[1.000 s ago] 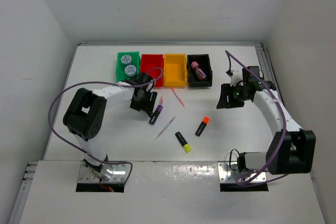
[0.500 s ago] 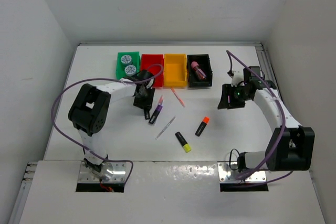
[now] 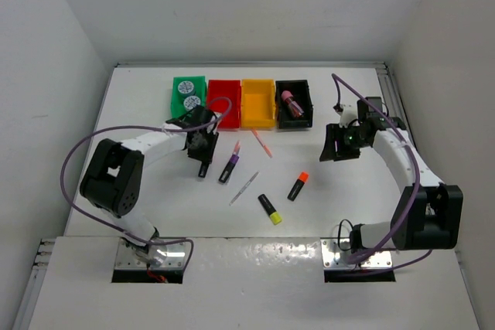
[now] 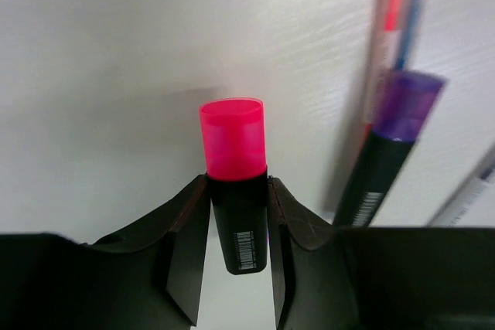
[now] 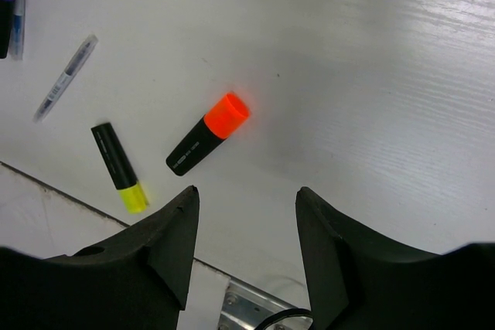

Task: Sort the stationery into containers
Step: Pick up the stationery from the center of the board, then place the stationery in the storage box.

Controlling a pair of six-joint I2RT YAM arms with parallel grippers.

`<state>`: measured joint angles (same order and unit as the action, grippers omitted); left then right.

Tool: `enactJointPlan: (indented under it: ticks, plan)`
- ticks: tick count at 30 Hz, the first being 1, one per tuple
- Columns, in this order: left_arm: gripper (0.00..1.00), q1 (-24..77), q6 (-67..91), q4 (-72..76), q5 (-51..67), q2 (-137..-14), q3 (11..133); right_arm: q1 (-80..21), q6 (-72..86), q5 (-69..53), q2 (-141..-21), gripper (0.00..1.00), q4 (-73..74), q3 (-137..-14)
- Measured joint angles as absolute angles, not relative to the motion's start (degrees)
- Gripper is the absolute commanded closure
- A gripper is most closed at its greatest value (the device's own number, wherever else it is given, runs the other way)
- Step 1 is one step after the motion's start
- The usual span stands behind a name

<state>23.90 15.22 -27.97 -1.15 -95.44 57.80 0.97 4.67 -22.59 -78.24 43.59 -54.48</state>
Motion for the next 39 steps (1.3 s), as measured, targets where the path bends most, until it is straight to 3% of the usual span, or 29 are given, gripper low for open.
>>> enactJointPlan:
  ticks: [7, 14, 22, 27, 30, 35, 39]
  plan:
    - [0.97, 23.97, 13.72, -29.65, -3.44, -93.03, 75.53, -0.34, 4.62, -22.61, -78.24, 0.47, 43.64, -54.48]
    - [0.98, 23.90, 13.74, -29.32, -7.16, -106.72, 101.43, -1.06, 4.97, -22.85, -78.39, 0.47, 43.16, -54.48]
    - [0.98, 23.42, 14.85, -33.41, -8.84, -123.42, 111.72, -1.28, 5.61, -22.92, -79.61, 0.47, 42.33, -54.54]
    - [0.96, 22.59, 15.70, -34.72, -9.02, -127.52, 112.66, -1.28, 5.93, -23.09, -80.09, 0.47, 42.15, -54.59]
    - [0.84, 22.20, 15.86, -34.70, -8.73, -128.25, 112.79, -1.28, 5.93, -23.14, -80.47, 0.47, 42.13, -54.85]
    - [0.37, 21.17, 16.64, -34.70, -6.46, -128.60, 113.38, -1.32, 6.07, -23.18, -80.88, 0.46, 42.15, -55.44]
    - [0.30, 20.29, 16.80, -34.65, -5.74, -128.53, 114.65, -1.43, 6.17, -23.18, -81.08, 0.45, 42.17, -55.75]
